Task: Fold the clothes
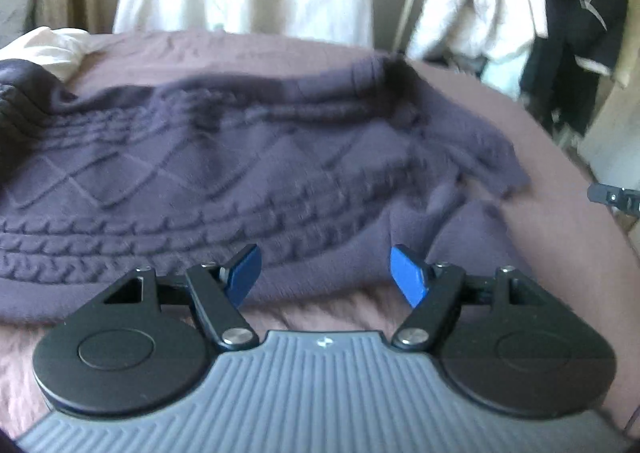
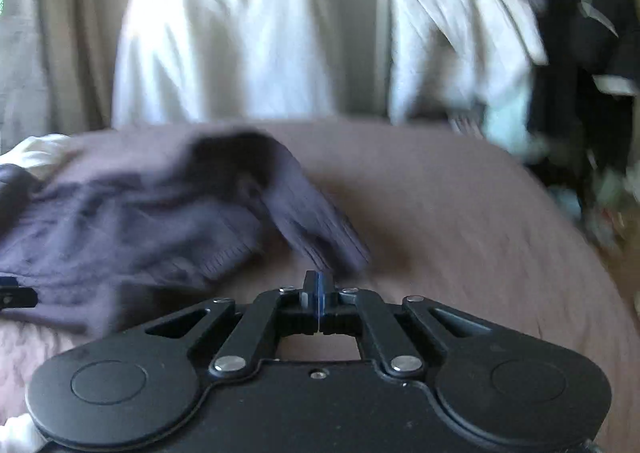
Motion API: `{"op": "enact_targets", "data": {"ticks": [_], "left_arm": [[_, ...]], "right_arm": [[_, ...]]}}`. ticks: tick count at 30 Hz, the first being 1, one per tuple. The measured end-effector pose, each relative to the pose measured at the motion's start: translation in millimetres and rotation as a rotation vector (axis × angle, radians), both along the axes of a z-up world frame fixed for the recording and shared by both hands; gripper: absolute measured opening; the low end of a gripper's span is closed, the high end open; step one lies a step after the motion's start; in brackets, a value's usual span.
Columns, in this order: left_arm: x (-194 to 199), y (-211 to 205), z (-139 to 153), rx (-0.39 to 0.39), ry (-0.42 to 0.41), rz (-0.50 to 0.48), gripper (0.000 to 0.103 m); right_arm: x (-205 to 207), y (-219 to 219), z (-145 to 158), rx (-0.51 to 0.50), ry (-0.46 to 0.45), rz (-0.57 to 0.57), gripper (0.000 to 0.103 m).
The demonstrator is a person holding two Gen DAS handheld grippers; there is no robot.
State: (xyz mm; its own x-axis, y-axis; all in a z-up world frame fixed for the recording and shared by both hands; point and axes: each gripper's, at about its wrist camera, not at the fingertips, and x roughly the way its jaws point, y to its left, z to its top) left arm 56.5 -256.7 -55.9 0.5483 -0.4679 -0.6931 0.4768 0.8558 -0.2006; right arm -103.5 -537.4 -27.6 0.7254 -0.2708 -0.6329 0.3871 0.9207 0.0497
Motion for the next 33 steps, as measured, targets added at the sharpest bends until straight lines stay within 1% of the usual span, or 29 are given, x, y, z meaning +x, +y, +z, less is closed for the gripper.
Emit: {"op": "enact_targets", "data": {"ticks": [1, 3, 5, 6, 7, 9, 10, 11, 12, 13, 15, 18, 20, 21, 23, 24, 25, 26, 27, 29, 31, 33], "left_arm": [[0, -4, -7, 0.002, 0.016, -0.023, 0.072], [2, -12, -20, -0.006, 0.065, -0.075, 0.072], [3, -19, -31, 0.005, 0.097, -0.101, 0.072], [4, -20, -34, 0.008, 0.106, -0.107, 0.072], [4, -20, -36, 0.005, 0.114, -0.108, 0.072], [5, -18, -37, -0.031, 0.129, -0.105, 0.072], [6, -16, -36, -0.056, 0.134, -0.104, 0.072], [7, -14, -36, -0.081, 0.137, -0.104, 0.072], [8, -12, -35, -0.094, 0.138, -0.102, 0.072], [8, -11, -35, -0.105, 0.138, -0.101, 0.072], [12, -7, -33, -0.106, 0.127, -0.08, 0.072], [19, 1, -31, -0.101, 0.103, -0.033, 0.07], [21, 8, -30, -0.105, 0.099, 0.0, 0.07], [22, 11, -30, -0.111, 0.102, 0.013, 0.07], [23, 17, -30, -0.118, 0.1, 0.032, 0.07], [23, 19, -30, -0.119, 0.095, 0.041, 0.07], [24, 20, -29, -0.12, 0.087, 0.051, 0.07], [24, 21, -29, -0.119, 0.073, 0.06, 0.07], [24, 21, -28, -0.109, 0.051, 0.063, 0.07], [23, 21, -27, -0.09, 0.012, 0.06, 0.07], [21, 20, -26, -0.089, -0.002, 0.042, 0.071], [20, 20, -24, -0.103, -0.015, 0.033, 0.071]], "right_arm": [[-7, -1, -4, 0.067, -0.002, 0.019, 0.01], [-23, 4, -9, 0.193, -0.04, 0.1, 0.015], [-37, 19, -15, 0.298, -0.056, 0.195, 0.054], [-41, 28, -18, 0.336, -0.058, 0.243, 0.058], [-42, 39, -22, 0.348, -0.044, 0.297, 0.06], [-43, 61, -28, 0.363, -0.011, 0.405, 0.066], [-39, 72, -32, 0.335, 0.017, 0.447, 0.072], [-35, 82, -36, 0.287, 0.04, 0.473, 0.079], [-31, 92, -41, 0.238, 0.063, 0.499, 0.082], [-27, 102, -45, 0.193, 0.087, 0.522, 0.083], [-15, 120, -52, 0.14, 0.136, 0.54, 0.083], [12, 152, -62, 0.053, 0.227, 0.538, 0.082], [36, 169, -67, -0.056, 0.257, 0.52, 0.081], [48, 174, -69, -0.091, 0.266, 0.505, 0.078], [67, 159, -64, -0.017, 0.239, 0.436, 0.034], [72, 143, -57, 0.07, 0.205, 0.385, 0.033], [69, 131, -45, 0.123, 0.145, 0.323, 0.029], [65, 120, -32, 0.159, 0.087, 0.268, 0.029], [57, 114, -15, 0.142, 0.032, 0.247, 0.029], [41, 105, 16, 0.122, -0.069, 0.264, 0.029], [41, 87, 7, 0.132, -0.058, 0.214, 0.028], [41, 69, -2, 0.142, -0.047, 0.163, 0.028]]}}
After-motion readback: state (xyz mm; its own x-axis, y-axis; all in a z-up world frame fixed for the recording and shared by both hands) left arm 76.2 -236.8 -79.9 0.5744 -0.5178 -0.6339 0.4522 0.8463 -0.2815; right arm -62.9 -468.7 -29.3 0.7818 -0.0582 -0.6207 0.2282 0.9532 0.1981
